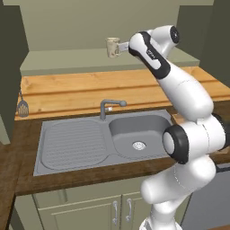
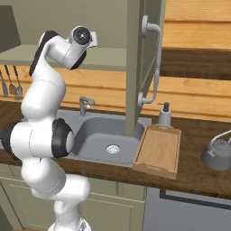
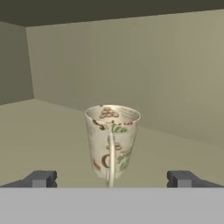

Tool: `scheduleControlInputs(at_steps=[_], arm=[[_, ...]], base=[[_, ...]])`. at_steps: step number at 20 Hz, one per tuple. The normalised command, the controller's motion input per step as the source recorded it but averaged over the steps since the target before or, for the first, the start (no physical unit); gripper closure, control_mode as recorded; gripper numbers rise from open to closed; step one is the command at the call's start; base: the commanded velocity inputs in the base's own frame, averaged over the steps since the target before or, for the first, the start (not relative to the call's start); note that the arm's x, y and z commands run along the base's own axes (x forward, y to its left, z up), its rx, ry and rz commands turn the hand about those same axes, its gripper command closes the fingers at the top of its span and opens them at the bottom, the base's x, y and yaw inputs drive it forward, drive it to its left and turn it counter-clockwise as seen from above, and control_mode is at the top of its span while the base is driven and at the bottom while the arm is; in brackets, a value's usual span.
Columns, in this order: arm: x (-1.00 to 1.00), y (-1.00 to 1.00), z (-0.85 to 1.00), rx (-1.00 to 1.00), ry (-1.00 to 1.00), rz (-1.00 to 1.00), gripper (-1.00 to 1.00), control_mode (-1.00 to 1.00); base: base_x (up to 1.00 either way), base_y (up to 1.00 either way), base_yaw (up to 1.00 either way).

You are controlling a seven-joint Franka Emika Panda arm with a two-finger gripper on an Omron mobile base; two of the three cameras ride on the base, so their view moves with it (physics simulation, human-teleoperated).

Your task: Pick the kettle from the counter and place it on the tray. Then pick the mug from the cabinet and place it on the tray. Then close the cabinet doors.

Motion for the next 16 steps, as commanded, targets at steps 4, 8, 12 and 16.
scheduleControlInputs(at_steps=[4,8,12,16], arm=[[0.38,0.03,-0.12,0.00,0.01,0.03,-1.00,-1.00],[0.35,0.16,-0.07,0.00,0.04,0.00,-1.00,-1.00],[0.21,0.27,-0.04,0.00,0.04,0.00,-1.00,-1.00],[0.10,0.35,0.00,0.00,0.04,0.00,-1.00,-1.00]], base=[[0.00,0.00,0.00],[0.00,0.00,0.00],[0.00,0.00,0.00],[0.00,0.00,0.00]])
